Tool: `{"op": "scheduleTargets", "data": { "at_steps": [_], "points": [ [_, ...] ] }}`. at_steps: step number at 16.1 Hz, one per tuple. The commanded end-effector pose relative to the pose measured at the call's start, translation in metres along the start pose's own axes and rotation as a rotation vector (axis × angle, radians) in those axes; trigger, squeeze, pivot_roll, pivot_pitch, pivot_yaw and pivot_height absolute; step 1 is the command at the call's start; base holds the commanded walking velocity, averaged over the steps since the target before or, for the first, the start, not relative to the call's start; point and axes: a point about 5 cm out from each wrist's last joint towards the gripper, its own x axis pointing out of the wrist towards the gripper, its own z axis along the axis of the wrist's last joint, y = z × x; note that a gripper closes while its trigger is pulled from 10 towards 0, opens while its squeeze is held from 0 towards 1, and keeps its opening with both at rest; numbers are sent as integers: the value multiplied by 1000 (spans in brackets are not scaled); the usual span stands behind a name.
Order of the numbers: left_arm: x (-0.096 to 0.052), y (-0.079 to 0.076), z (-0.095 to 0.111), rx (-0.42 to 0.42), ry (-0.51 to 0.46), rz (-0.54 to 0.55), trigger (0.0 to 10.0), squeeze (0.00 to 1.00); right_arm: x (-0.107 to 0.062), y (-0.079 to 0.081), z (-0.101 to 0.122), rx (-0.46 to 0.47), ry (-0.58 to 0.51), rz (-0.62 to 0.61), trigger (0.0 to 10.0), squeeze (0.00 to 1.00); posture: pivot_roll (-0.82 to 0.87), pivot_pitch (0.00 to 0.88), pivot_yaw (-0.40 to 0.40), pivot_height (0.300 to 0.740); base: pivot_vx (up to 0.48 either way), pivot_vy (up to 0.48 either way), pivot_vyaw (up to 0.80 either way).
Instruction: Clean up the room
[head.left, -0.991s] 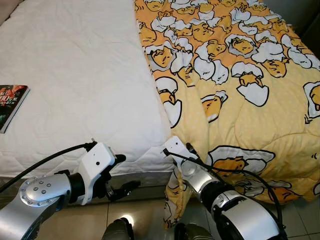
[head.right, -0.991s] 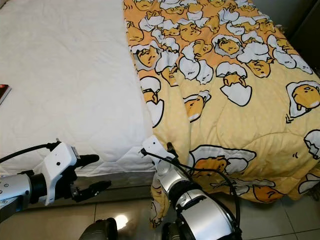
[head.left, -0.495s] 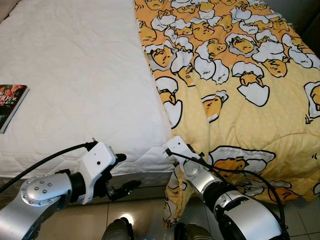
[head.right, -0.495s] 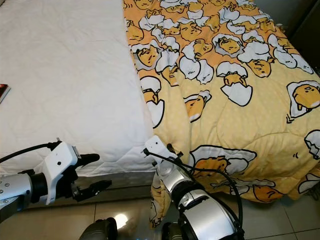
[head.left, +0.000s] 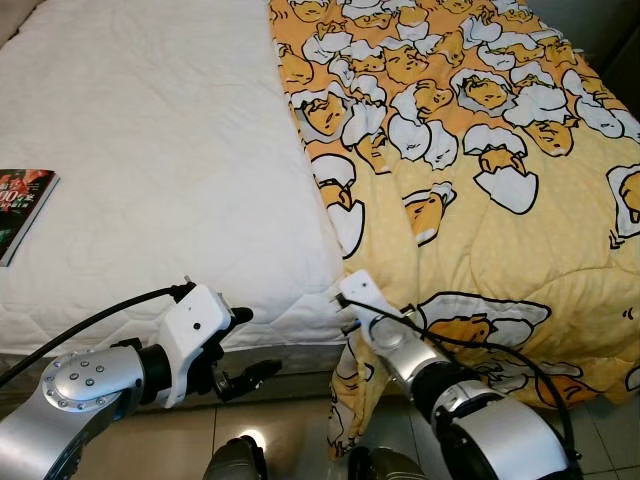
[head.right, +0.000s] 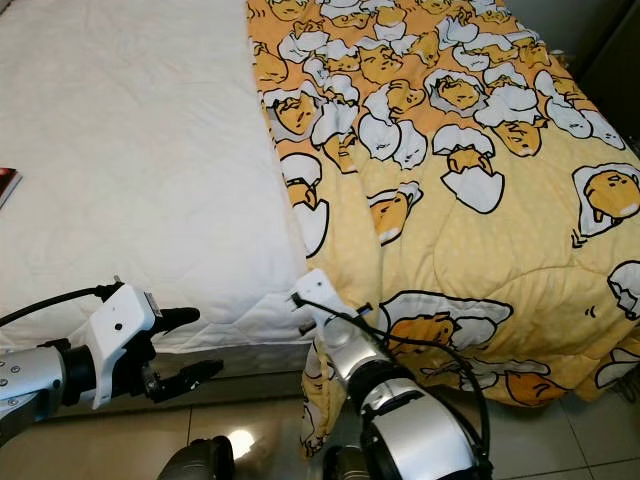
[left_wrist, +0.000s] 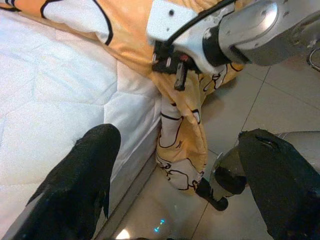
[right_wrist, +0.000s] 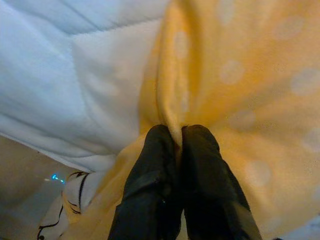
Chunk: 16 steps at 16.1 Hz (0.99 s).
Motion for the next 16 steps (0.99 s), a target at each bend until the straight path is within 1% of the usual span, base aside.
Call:
{"op": "scheduleTargets", "data": {
  "at_steps": [1, 3, 5, 6, 7, 9, 10, 11, 13, 14, 15, 16],
  "points": [
    [3, -1, -1, 4, 2, -16, 10000, 0, 1, -6, -1, 43, 5, -4, 0, 0, 80, 127, -31, 740, 0, 0, 0],
    [5, 0, 0, 3, -5, -18, 10000, 0, 1, -9, 1, 116, -5, 30, 0, 0, 71, 120, -27, 740, 0, 0, 0],
    [7, 2, 0, 7, -9, -14, 10000, 0, 1, -5, 6, 264, -40, 129, 0, 0, 65, 114, -26, 740, 0, 0, 0],
    [7, 2, 0, 9, -11, -12, 10000, 0, 0, -3, 8, 289, -48, 167, 0, 0, 65, 114, -26, 740, 0, 0, 0],
    [7, 3, 0, 9, -13, -9, 10000, 0, 0, 1, 9, 294, -59, 222, 0, 0, 64, 102, -29, 740, 0, 0, 0],
    [6, 5, -1, 9, -16, 1, 10000, 0, -8, 27, 14, 308, -90, 525, 0, 0, 59, 93, -28, 740, 0, 0, 0],
    [6, 6, -2, 9, -15, 3, 10000, 0, -11, 35, 16, 316, -96, 613, 0, 0, 59, 92, -28, 740, 0, 0, 0],
    [6, 6, -2, 10, -15, 4, 10000, 0, -12, 39, 18, 323, -102, 654, 0, 0, 61, 91, -27, 740, 0, 0, 0],
    [5, 7, -2, 13, -15, 8, 10000, 0, -19, 54, 29, 345, -147, 813, 0, 0, 61, 90, -25, 740, 0, 0, 0],
    [5, 7, -2, 15, -15, 11, 10000, 0, -23, 61, 35, 343, -169, 871, 0, 0, 62, 90, -24, 740, 0, 0, 0],
    [5, 7, -2, 16, -15, 13, 10000, 0, -24, 63, 38, 336, -185, 896, 0, 0, 63, 90, -24, 740, 0, 0, 0],
    [5, 8, -2, 17, -16, 14, 10000, 0, -24, 64, 39, 323, -192, 886, 0, 0, 63, 90, -24, 740, 0, 0, 0]
  ]
}}
